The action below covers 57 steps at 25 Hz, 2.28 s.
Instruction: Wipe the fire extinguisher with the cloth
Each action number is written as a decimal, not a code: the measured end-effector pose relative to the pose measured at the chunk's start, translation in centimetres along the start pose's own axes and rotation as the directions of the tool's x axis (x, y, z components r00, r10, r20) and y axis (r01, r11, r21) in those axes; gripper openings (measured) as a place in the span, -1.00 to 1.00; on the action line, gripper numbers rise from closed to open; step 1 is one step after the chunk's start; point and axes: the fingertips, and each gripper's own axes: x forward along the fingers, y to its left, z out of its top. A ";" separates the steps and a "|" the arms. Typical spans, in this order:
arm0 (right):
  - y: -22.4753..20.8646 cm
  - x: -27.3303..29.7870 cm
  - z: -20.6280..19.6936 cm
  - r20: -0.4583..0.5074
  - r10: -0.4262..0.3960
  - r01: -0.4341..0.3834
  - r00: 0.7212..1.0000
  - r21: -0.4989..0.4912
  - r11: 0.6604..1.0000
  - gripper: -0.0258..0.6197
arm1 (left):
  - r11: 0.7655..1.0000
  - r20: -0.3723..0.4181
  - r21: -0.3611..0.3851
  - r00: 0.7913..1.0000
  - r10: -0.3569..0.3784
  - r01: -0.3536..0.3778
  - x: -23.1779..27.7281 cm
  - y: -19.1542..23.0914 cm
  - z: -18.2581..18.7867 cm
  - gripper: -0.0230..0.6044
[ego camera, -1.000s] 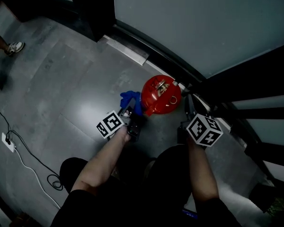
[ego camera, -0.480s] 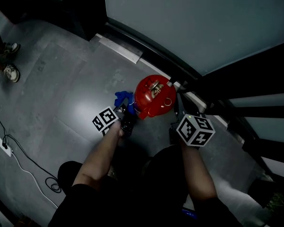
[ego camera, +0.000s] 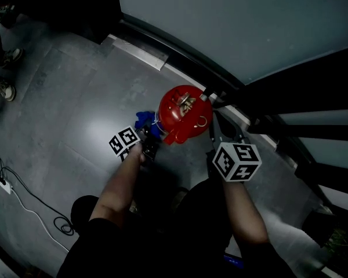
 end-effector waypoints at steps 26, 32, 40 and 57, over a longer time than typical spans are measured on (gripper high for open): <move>-2.0 -0.1 1.2 0.017 -0.123 0.123 0.992 -0.009 0.992 -0.91 | 0.625 -0.090 0.529 0.770 -0.632 0.575 -16.6 -34.3 8.6 -0.39; -2.3 -0.8 1.0 0.014 -0.120 0.120 0.993 0.008 0.993 -0.91 | 0.672 -0.115 0.566 0.853 -0.510 0.478 -13.0 -30.6 6.9 -0.39; -2.5 -0.9 0.7 0.007 -0.103 0.103 0.995 0.030 0.994 -0.91 | 0.786 -0.088 0.378 0.865 -0.495 0.489 -9.5 -26.1 6.4 -0.39; -0.4 -1.4 0.8 0.022 -0.038 0.036 0.999 0.089 0.995 -0.91 | 0.847 -0.095 0.301 0.898 -0.430 0.438 -4.2 -17.5 5.3 -0.39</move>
